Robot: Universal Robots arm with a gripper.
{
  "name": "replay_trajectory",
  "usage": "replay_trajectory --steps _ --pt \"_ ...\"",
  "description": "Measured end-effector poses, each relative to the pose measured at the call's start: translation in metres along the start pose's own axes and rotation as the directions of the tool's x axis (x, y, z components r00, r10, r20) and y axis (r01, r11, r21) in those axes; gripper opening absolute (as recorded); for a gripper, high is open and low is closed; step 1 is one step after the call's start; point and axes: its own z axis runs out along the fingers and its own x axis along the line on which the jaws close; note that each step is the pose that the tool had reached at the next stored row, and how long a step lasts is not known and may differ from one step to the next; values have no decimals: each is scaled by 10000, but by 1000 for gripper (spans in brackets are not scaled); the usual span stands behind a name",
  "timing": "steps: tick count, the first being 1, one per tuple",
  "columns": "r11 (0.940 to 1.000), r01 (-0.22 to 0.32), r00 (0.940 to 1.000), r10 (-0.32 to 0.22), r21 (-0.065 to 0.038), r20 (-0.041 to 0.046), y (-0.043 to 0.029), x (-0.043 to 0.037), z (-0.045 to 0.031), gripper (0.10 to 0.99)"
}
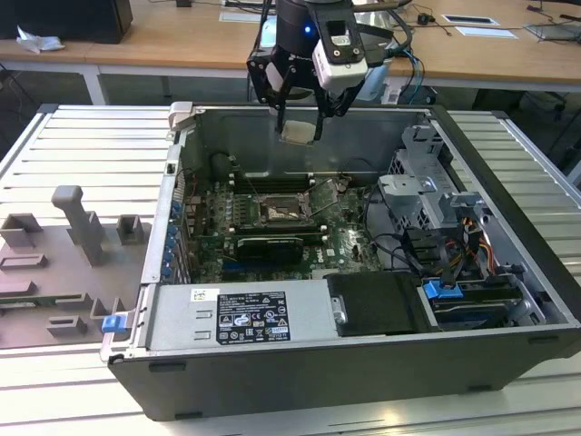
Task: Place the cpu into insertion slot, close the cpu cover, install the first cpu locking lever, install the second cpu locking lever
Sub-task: 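Place the cpu into insertion slot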
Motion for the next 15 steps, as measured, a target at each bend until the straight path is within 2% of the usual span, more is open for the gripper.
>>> replay_trajectory --steps 15 --pt "9952 -978 9952 978 -23 87 0 0 1 541"
